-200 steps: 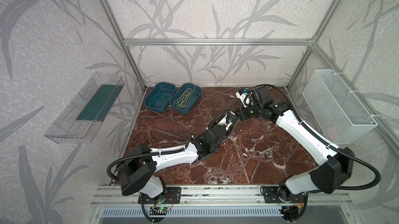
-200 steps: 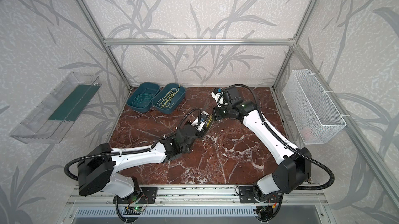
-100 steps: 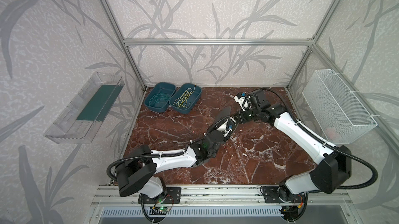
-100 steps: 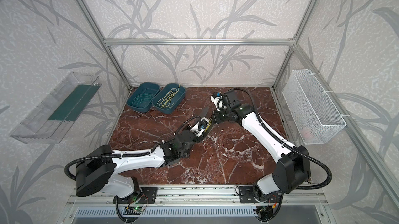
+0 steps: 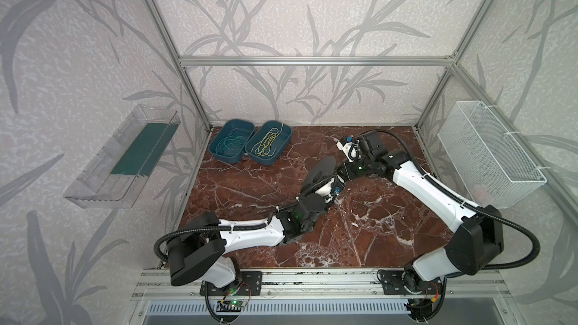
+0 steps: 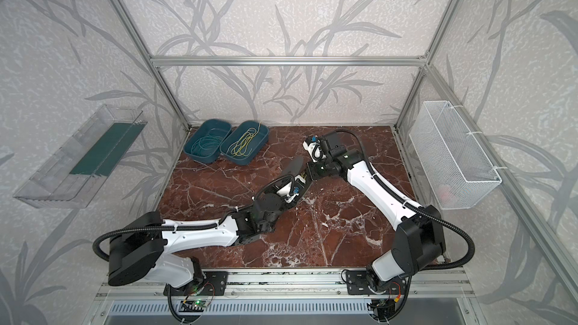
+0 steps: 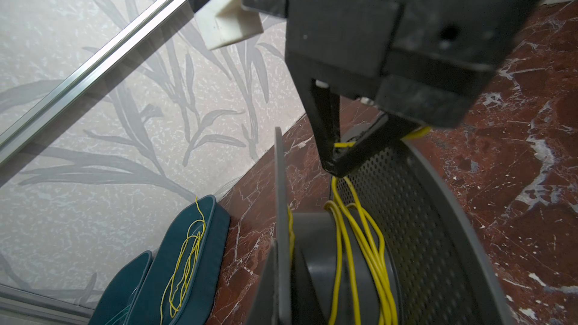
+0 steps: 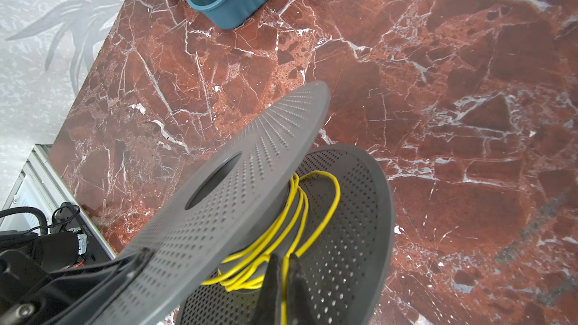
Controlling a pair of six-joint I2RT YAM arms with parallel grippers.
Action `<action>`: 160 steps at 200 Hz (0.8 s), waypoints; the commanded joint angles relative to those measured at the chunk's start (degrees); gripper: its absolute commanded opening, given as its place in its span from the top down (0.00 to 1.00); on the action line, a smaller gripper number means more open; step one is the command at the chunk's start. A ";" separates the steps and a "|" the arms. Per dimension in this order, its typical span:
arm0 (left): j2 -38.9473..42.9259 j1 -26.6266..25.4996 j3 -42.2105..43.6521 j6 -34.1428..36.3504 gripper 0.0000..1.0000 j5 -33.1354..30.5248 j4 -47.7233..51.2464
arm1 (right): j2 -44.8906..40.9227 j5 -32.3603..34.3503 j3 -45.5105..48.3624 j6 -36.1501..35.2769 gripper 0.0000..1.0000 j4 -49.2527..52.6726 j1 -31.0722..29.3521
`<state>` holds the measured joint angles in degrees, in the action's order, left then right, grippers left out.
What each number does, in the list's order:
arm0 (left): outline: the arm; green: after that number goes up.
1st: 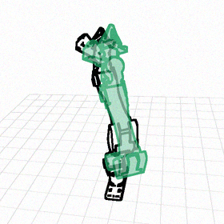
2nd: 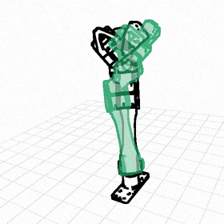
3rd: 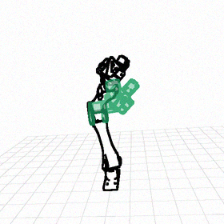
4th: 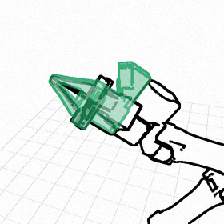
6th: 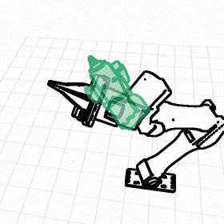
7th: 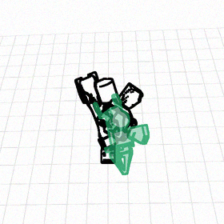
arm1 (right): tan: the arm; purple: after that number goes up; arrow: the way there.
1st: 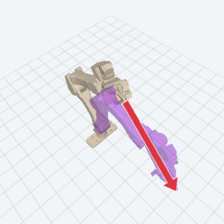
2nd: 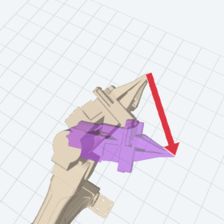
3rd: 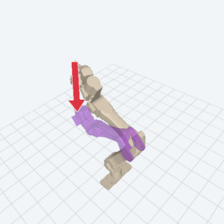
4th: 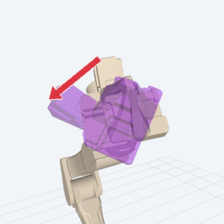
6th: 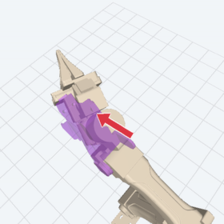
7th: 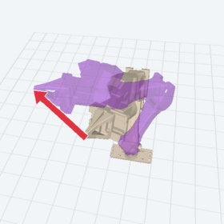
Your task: Wrap the cables
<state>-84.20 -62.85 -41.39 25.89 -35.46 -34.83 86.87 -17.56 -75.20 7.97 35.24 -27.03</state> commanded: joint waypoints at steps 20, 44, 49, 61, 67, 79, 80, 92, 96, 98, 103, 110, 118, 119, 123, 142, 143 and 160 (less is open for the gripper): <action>0.00 -3.43 -0.49 0.83 1.00 -1.32 9.79 | -3.41 7.74 1.92 0.73 1.00 -14.50 4.53; -3.72 -3.35 -3.59 2.41 1.00 -6.28 9.44 | -5.99 5.48 4.45 2.72 0.98 -15.74 4.58; -4.51 -3.36 -4.14 2.84 1.00 -7.38 8.94 | -6.37 5.08 4.88 2.81 0.98 -15.79 4.55; -5.94 -3.28 -4.39 3.63 1.00 -8.15 6.82 | -7.34 4.65 5.98 3.07 0.98 -15.82 4.53; -6.44 -3.20 -4.59 3.67 1.00 -8.35 6.22 | -7.77 4.64 6.63 3.12 0.97 -15.91 4.57; -7.60 -3.05 -4.89 4.09 1.00 -8.59 5.02 | -8.59 5.23 7.49 3.25 0.95 -15.76 4.53; -7.66 -3.01 -4.87 4.13 1.00 -8.58 4.85 | -8.66 5.24 7.59 3.27 0.95 -15.75 4.53; -8.53 -2.90 -5.01 4.84 1.00 -8.46 3.91 | -9.40 5.08 8.42 3.04 0.91 -15.35 4.54; -8.87 -2.89 -5.26 5.20 1.00 -8.63 3.71 | -9.71 5.16 8.79 3.03 0.90 -15.30 4.53; -8.94 -2.89 -5.34 5.39 1.00 -8.74 3.54 | -9.83 5.17 8.98 3.07 0.90 -15.23 4.57; -9.33 -2.85 -5.37 6.00 1.00 -8.75 2.85 | -10.28 5.19 9.38 3.23 0.88 -15.21 4.53; -9.64 -2.90 -5.42 6.44 1.00 -8.74 2.32 | -10.93 5.01 10.08 3.37 0.86 -15.18 4.53; -9.96 -2.80 -5.67 6.41 1.00 -8.59 2.52 | -11.71 4.91 10.89 3.76 0.84 -15.58 4.53; -9.99 -2.80 -5.74 6.43 1.00 -8.63 2.55 | -11.81 4.91 11.05 3.79 0.83 -15.70 4.53; -10.08 -2.66 -5.82 6.44 1.00 -8.51 2.56 | -12.18 4.82 11.31 3.89 0.82 -15.80 4.53; -10.39 -2.15 -6.30 6.39 1.00 -8.15 2.35 | -13.83 4.74 12.54 3.82 0.77 -15.30 4.55; -10.42 -2.04 -6.32 6.33 1.00 -8.09 2.37 | -13.92 4.82 12.62 3.82 0.77 -15.30 4.54; -10.72 -1.41 -6.75 5.39 1.00 -7.44 2.65 | -15.42 5.58 13.91 4.45 0.76 -15.57 4.56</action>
<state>-94.59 -65.10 -46.81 31.46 -43.07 -31.75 73.60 -13.56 -63.05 11.55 21.50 -22.35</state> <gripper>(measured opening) 0.060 0.236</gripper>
